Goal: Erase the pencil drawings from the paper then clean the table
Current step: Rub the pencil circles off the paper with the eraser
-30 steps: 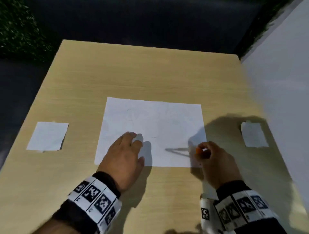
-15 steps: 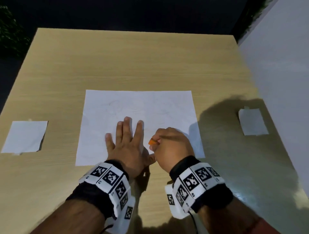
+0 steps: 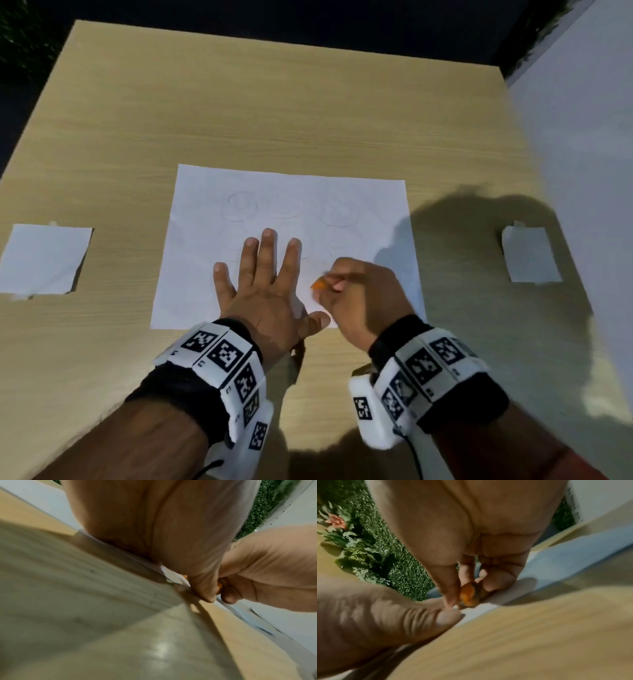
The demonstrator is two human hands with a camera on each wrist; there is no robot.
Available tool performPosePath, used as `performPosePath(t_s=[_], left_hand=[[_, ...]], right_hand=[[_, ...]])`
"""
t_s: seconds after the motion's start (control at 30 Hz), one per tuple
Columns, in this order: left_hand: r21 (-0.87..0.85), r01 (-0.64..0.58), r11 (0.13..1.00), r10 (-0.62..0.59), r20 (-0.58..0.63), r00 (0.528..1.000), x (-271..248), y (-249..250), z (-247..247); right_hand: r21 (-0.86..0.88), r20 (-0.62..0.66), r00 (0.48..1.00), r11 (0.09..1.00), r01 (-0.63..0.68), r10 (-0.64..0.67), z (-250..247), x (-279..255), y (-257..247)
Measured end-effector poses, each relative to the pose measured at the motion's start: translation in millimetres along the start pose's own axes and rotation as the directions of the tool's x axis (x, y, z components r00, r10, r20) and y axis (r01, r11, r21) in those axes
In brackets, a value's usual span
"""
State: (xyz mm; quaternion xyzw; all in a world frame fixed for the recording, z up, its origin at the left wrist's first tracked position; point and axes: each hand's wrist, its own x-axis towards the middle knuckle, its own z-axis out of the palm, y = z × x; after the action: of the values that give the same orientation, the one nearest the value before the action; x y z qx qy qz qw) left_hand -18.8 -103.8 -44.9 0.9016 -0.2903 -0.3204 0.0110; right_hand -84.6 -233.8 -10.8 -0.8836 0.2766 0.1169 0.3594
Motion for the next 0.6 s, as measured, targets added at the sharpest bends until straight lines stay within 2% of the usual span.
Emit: performPosePath(t_s=[0.1,0.2,0.27,0.37,0.43,0.5,0.6], left_hand=[[-0.025,-0.011,1.0,0.011,0.015,1.0,-1,-1,0],[-0.029,-0.02,0.999,0.02,0.004,1.0,-1,-3,1],[-0.022,-0.018,1.0,0.019,0.008,1.0,-1,-2,1],[0.004,-0.014,1.0,0.014,0.002,1.0,-1,-1,0],[0.011,-0.015,1.0,0.015,-0.005,1.0,-1,-2,1],[0.01,-0.018,1.0,0.018,-0.011,1.0,-1,-2,1],[-0.003,-0.024,1.0,0.024,-0.008,1.0,-1,-2,2]], right_hand=[[-0.169,-0.15,0.985,0.98,-0.107,0.082,-18,10,24],[-0.161,-0.265,0.956,0.971,-0.176,0.129,-35,11,35],[-0.125,-0.225,0.97,0.984,-0.123,0.092,-31,7,31],[-0.12,-0.062,0.998,0.993,0.023,-0.03,-10,-4,18],[-0.149,-0.042,0.994,0.985,0.09,-0.098,-3,-6,17],[-0.168,-0.07,0.993,0.983,0.078,-0.091,-7,-4,22],[-0.156,-0.184,0.983,0.986,-0.054,0.025,-25,1,38]])
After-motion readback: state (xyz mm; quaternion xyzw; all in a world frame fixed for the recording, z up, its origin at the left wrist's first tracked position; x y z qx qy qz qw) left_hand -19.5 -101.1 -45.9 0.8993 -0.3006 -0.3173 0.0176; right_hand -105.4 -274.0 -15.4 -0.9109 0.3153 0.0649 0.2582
